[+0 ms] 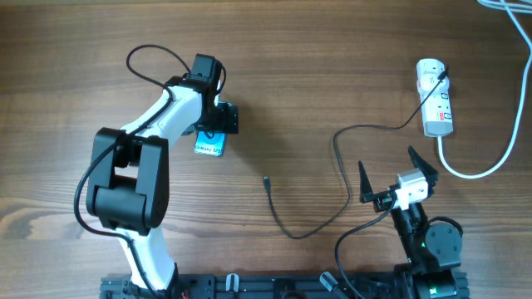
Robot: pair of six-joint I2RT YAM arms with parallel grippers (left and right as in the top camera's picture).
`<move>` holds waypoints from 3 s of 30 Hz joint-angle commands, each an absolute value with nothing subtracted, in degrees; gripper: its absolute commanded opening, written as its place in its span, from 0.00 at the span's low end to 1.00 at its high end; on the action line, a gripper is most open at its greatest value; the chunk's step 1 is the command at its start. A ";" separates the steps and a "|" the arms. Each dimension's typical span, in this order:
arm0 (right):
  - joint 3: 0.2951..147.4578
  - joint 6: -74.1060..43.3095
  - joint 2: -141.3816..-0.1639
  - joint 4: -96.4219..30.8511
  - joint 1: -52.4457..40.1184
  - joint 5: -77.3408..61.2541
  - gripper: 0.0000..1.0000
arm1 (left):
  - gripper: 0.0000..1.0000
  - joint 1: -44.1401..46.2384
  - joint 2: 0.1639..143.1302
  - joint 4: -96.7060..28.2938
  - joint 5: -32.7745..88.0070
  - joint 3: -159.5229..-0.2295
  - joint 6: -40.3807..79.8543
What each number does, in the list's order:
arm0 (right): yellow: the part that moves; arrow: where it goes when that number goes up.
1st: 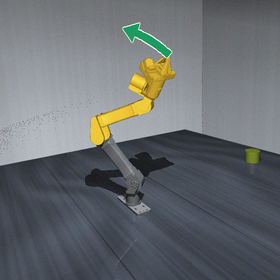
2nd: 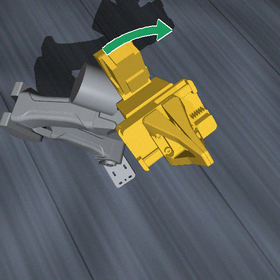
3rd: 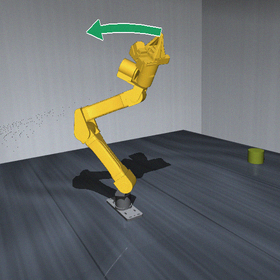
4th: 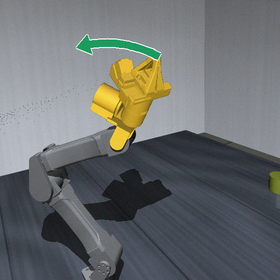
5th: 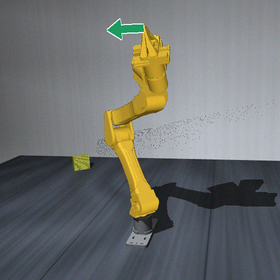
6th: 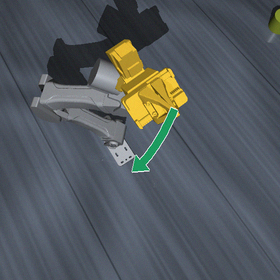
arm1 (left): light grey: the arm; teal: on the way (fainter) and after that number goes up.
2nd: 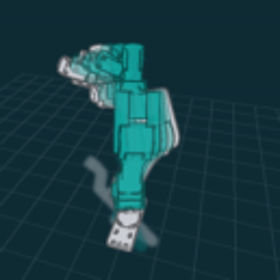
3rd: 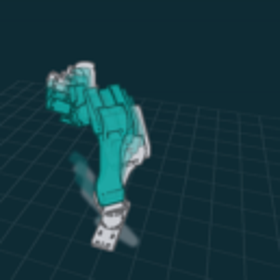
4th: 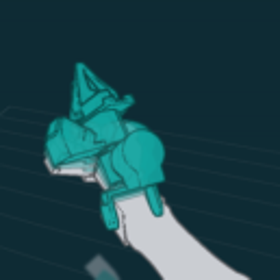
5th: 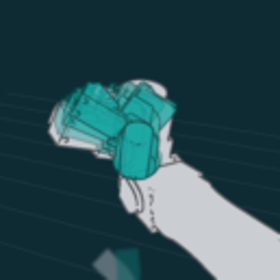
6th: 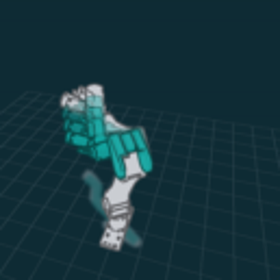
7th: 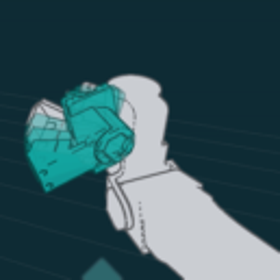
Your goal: Plug charger to phone and switch on socket
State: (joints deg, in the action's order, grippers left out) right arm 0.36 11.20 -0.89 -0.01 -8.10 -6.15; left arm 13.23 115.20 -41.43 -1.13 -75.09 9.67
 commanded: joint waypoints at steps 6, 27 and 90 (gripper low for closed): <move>0.32 10.50 -0.60 0.25 -8.45 -5.58 1.00 | 1.00 13.13 117.56 -46.59 0.56 -72.31 13.96; 0.32 10.50 -0.60 0.23 -8.45 -5.58 1.00 | 1.00 13.28 117.56 -46.39 -4.25 -72.31 19.75; 0.32 10.50 -0.60 0.25 -8.45 -5.58 1.00 | 0.99 18.37 117.56 -48.60 -0.73 -72.31 18.48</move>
State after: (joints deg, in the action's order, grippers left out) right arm 0.36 11.20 -0.89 -0.01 -8.10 -6.15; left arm 18.59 114.59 -50.17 -0.14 -74.19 19.16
